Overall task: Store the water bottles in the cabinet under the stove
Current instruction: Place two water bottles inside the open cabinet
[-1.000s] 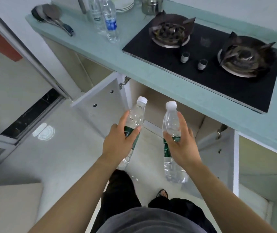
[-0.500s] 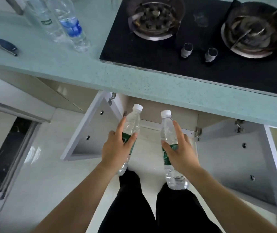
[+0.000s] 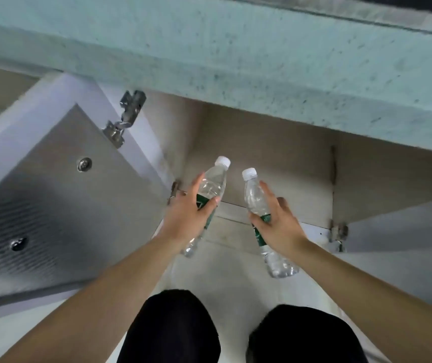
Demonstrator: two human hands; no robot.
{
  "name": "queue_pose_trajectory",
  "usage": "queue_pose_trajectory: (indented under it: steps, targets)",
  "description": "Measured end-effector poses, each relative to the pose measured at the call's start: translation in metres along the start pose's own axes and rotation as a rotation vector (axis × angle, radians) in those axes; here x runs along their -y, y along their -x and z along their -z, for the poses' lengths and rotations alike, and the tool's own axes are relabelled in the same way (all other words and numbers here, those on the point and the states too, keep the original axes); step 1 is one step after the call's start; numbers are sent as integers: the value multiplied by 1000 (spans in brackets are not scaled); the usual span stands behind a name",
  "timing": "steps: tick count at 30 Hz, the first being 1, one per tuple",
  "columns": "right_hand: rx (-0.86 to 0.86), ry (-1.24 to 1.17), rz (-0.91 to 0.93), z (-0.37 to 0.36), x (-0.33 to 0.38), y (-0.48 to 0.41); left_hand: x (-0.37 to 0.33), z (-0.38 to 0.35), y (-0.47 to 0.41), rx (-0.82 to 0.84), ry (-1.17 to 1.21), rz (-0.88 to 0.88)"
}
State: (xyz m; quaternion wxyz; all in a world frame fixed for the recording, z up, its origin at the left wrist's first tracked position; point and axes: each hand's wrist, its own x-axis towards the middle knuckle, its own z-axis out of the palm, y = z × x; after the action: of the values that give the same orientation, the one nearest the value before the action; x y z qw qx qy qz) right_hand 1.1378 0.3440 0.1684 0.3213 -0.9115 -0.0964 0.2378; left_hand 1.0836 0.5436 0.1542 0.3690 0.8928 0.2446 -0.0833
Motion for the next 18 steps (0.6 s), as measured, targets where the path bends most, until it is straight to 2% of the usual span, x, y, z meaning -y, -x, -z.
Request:
queue_pose_trajectory:
  steps: [4, 9, 11, 14, 18]
  targets:
    - [-10, 25, 58, -68, -75, -76, 54, -80, -78, 22, 190, 22]
    - [-15, 24, 141, -157, -159, -179, 137, -180, -169, -65, 154, 28]
    - [0, 27, 136, -190, -186, -209, 166, -209, -198, -17, 140, 22]
    - [-14, 0, 131, -222, -213, -239, 188, -237, -218, -10, 123, -34]
    - [-88, 16, 136, -231, -216, -257, 188, -248, -217, -13, 252, -99]
